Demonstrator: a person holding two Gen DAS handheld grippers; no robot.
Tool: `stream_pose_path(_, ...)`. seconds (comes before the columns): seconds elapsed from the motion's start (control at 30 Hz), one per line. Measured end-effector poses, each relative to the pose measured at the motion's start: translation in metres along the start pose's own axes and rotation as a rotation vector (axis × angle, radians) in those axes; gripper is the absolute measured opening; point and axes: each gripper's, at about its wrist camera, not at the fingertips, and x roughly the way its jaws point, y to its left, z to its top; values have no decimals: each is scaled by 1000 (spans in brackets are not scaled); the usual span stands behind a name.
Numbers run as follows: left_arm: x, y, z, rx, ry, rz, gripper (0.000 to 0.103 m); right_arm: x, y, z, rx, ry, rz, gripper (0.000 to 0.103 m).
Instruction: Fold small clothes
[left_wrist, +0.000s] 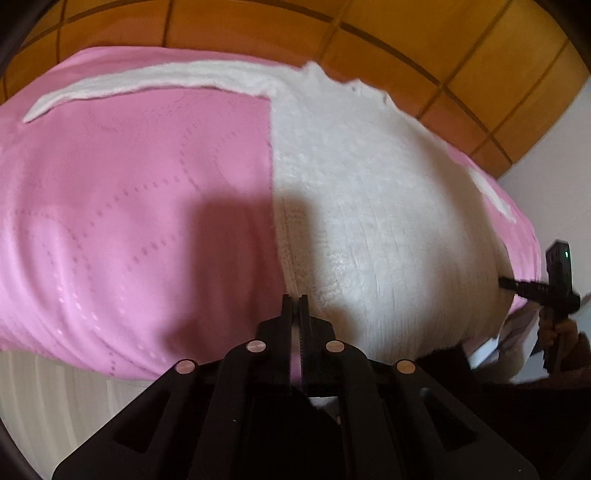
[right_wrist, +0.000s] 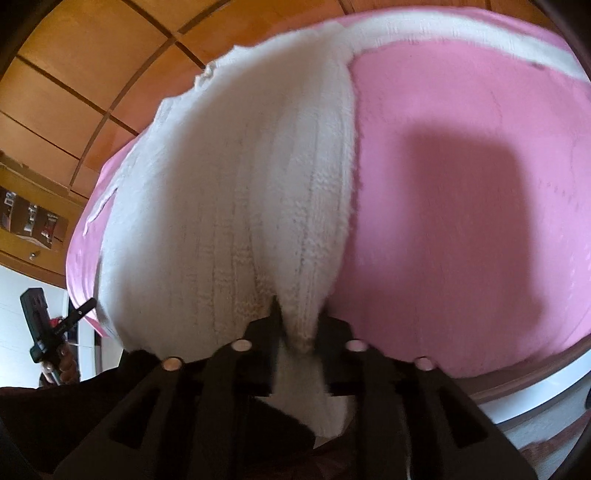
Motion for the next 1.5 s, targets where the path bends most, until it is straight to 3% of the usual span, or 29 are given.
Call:
stream_pose_path(0.03,-5,7,4,-23,-14,-16,2,-6,-1,1,-6,-16,-14,38)
stream_pose_path(0.07,-10,11,5,-42,-29,-14,6,-12,1,6,-6,-48,-33,51)
stream_pose_path(0.13,-18,32,17,-127,-74,9,41,-20,7,14,-7,-100,-51,57)
stream_pose_path(0.2,-26,55,27,-218,-126,55,55,-22,17,23,-16,-146,-55,65)
stream_pose_path(0.33,-40,104,50,-382,-223,176,55,-10,54,37,-57,-181,39,70)
stream_pose_path(0.4,-49,130,64,-451,-278,257,55,8,78,42,-83,-171,95,77)
stream_pose_path(0.57,-64,185,97,-551,-364,360,55,62,135,44,-168,-102,151,76)
stream_pose_path(0.83,-49,287,149,-822,-366,291,48,94,146,24,-196,-66,117,86)
stream_pose_path(1.03,-36,324,169,-992,-419,222,48,97,143,30,-142,-45,148,90)
stream_pose_path(1.07,-36,326,172,-997,-431,222,41,98,144,30,-147,-44,143,93)
stream_pose_path(1.1,-36,328,177,-984,-425,245,16,98,146,30,-153,-43,138,95)
stream_pose_path(1.13,-35,330,182,-958,-406,287,5,99,149,31,-158,-44,133,96)
stream_pose_path(1.2,-41,334,186,-953,-421,356,4,100,153,29,-172,-46,120,98)
stream_pose_path(1.37,-67,330,188,-944,-479,397,4,102,154,29,-173,-54,125,99)
stream_pose_path(1.43,-76,306,198,-859,-503,400,4,102,153,29,-167,-57,130,99)
stream_pose_path(1.5,-77,269,215,-751,-526,351,4,101,152,29,-163,-61,135,99)
